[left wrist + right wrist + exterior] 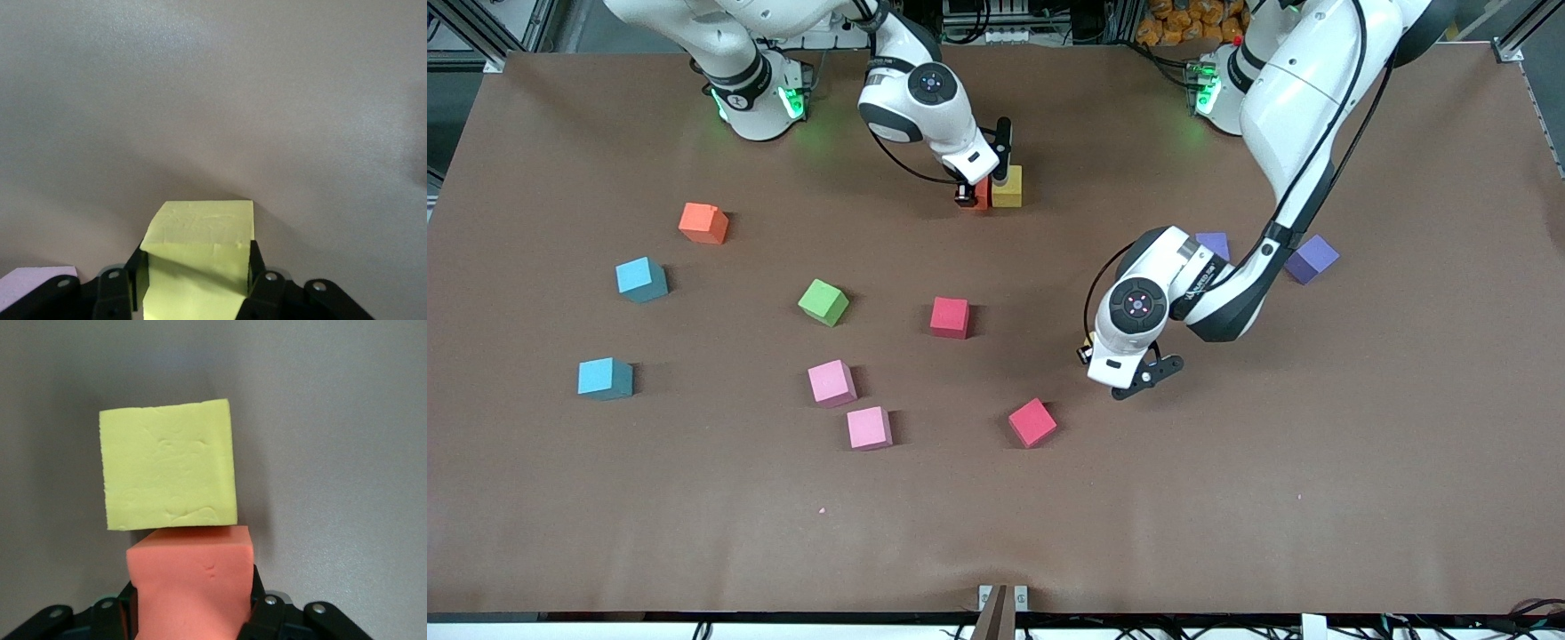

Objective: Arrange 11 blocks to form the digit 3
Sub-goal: 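Grasp the second yellow block with the left gripper and carry it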

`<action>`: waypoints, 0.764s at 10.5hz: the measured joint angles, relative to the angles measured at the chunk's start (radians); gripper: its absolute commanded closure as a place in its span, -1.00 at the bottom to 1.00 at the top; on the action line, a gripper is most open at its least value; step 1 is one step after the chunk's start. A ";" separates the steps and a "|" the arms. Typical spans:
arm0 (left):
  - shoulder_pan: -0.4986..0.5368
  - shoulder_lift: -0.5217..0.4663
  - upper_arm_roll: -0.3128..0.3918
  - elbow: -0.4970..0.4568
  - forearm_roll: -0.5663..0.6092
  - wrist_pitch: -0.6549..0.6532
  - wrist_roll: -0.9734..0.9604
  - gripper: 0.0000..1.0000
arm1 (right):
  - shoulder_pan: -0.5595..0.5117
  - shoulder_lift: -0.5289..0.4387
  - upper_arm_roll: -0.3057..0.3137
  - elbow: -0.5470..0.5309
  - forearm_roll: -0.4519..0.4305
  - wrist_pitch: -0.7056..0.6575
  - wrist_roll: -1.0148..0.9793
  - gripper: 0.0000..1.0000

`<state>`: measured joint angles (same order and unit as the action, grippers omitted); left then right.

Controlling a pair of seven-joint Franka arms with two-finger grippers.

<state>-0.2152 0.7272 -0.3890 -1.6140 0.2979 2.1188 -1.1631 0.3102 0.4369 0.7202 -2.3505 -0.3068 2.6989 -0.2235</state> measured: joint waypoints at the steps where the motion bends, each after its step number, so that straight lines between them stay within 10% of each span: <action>1: 0.000 0.000 0.000 0.000 0.000 0.000 -0.003 0.06 | 0.000 0.000 0.000 0.000 0.000 0.000 0.000 0.42; 8: 0.028 -0.082 -0.003 -0.033 -0.110 -0.095 -0.139 0.15 | 0.000 0.004 0.001 0.003 0.000 0.003 0.000 0.42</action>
<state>-0.1874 0.6452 -0.3925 -1.6465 0.1881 2.0236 -1.3017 0.3103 0.4408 0.7209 -2.3472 -0.3069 2.7018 -0.2235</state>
